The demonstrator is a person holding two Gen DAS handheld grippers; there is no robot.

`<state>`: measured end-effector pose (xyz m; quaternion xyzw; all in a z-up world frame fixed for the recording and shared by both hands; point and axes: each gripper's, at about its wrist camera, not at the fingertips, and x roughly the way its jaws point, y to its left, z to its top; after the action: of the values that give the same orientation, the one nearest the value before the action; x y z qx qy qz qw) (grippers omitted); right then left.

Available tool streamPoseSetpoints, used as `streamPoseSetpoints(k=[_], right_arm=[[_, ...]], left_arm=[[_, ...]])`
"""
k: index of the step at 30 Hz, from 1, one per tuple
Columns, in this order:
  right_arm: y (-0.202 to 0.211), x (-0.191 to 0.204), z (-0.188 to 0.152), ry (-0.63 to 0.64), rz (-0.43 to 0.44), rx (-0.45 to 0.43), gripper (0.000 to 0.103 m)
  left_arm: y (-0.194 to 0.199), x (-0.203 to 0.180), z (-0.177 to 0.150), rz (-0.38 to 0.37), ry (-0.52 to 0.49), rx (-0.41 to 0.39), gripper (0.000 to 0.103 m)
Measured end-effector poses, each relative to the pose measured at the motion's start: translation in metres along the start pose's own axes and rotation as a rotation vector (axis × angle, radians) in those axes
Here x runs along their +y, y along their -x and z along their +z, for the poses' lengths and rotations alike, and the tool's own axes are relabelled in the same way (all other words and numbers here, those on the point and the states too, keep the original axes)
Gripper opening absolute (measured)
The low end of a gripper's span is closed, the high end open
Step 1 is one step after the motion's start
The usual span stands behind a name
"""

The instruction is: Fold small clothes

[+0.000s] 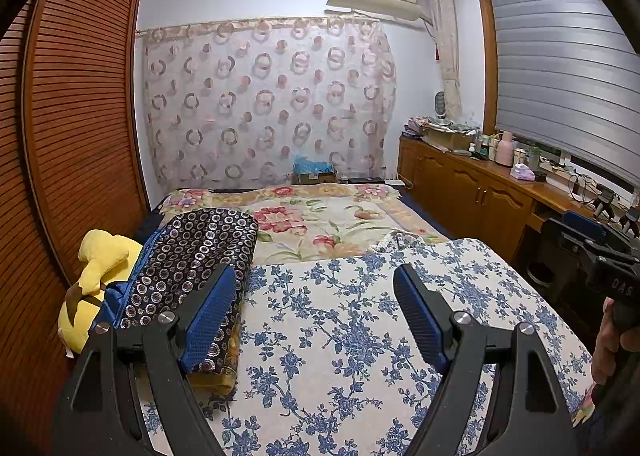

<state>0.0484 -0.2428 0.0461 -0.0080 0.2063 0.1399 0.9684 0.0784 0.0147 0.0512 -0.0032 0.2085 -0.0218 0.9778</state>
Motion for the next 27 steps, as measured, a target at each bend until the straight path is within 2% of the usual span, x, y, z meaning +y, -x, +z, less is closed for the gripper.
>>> streamPoseSetpoints(k=[27], right_arm=[[-0.0005, -0.0041, -0.0002, 0.001, 0.004, 0.002, 0.080]], left_arm=[[0.0008, 0.0008, -0.0029, 0.001, -0.001, -0.002, 0.082]])
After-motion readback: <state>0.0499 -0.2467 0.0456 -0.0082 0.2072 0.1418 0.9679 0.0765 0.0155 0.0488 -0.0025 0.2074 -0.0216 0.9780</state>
